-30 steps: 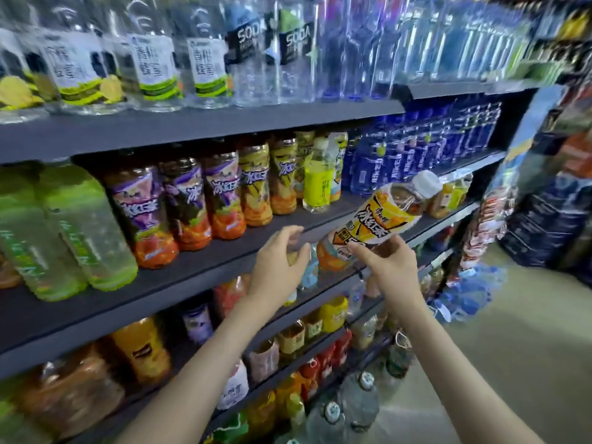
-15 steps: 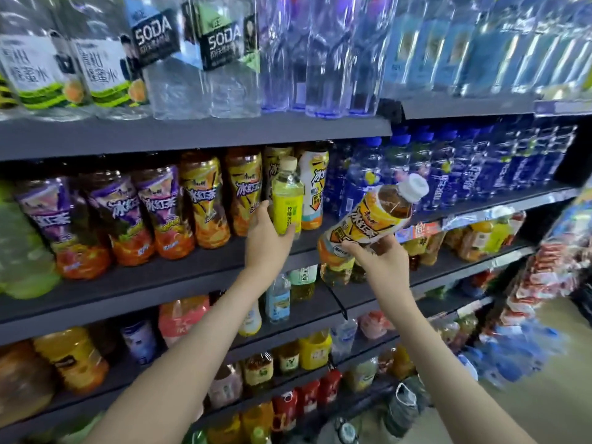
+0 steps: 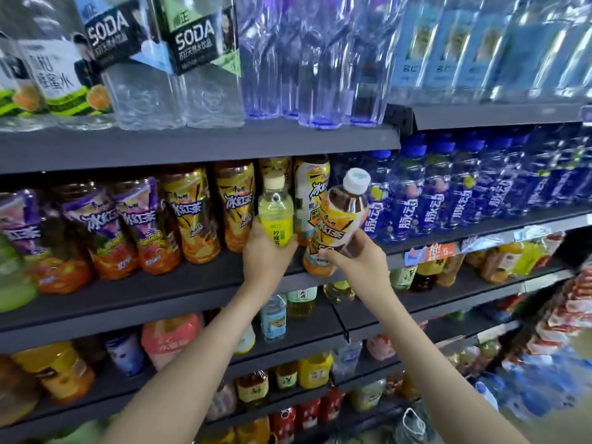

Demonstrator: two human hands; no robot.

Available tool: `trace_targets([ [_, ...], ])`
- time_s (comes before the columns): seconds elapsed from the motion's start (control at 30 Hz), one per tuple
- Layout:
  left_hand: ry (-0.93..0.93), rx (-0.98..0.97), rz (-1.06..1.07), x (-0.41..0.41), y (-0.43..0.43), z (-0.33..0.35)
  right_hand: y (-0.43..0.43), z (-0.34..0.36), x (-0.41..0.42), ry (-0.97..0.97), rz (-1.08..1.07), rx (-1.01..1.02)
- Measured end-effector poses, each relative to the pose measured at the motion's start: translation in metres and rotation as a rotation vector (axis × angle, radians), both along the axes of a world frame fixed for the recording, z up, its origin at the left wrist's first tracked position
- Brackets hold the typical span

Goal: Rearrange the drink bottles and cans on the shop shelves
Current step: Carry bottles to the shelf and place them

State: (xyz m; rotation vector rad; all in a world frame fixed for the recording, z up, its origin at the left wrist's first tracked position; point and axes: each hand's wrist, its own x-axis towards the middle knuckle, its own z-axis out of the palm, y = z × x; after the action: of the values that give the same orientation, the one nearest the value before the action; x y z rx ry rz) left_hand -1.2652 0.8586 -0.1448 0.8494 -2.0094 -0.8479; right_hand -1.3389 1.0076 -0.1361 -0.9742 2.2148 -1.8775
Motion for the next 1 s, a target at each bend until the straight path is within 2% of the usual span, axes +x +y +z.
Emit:
trace_targets([
  [0.17, 0.018, -0.021, 0.064, 0.045, -0.003, -0.001, -0.027, 0.005, -0.009, 0.098, 0.060, 0.092],
  [0.37, 0.019, -0.008, 0.090, 0.077, -0.010, 0.005, -0.064, 0.004, -0.014, 0.078, 0.093, 0.190],
  [0.43, 0.026, -0.018, 0.086, 0.081, -0.011, 0.007, -0.073, 0.001, -0.011, 0.090, 0.101, 0.180],
  [0.57, 0.021, -0.019, 0.085, 0.081, -0.012, 0.007, -0.082, -0.004, -0.001, 0.297, -0.014, 0.198],
  [0.7, 0.016, -0.020, 0.077, 0.075, -0.011, 0.009, -0.094, -0.002, -0.001, 0.275, -0.015, 0.165],
  [0.9, -0.011, -0.035, 0.041, 0.072, -0.003, 0.019, -0.106, -0.002, 0.001, 0.329, -0.079, 0.239],
  [1.0, -0.013, -0.059, 0.016, 0.076, -0.001, 0.022, -0.095, 0.001, 0.006, 0.323, -0.076, 0.164],
])
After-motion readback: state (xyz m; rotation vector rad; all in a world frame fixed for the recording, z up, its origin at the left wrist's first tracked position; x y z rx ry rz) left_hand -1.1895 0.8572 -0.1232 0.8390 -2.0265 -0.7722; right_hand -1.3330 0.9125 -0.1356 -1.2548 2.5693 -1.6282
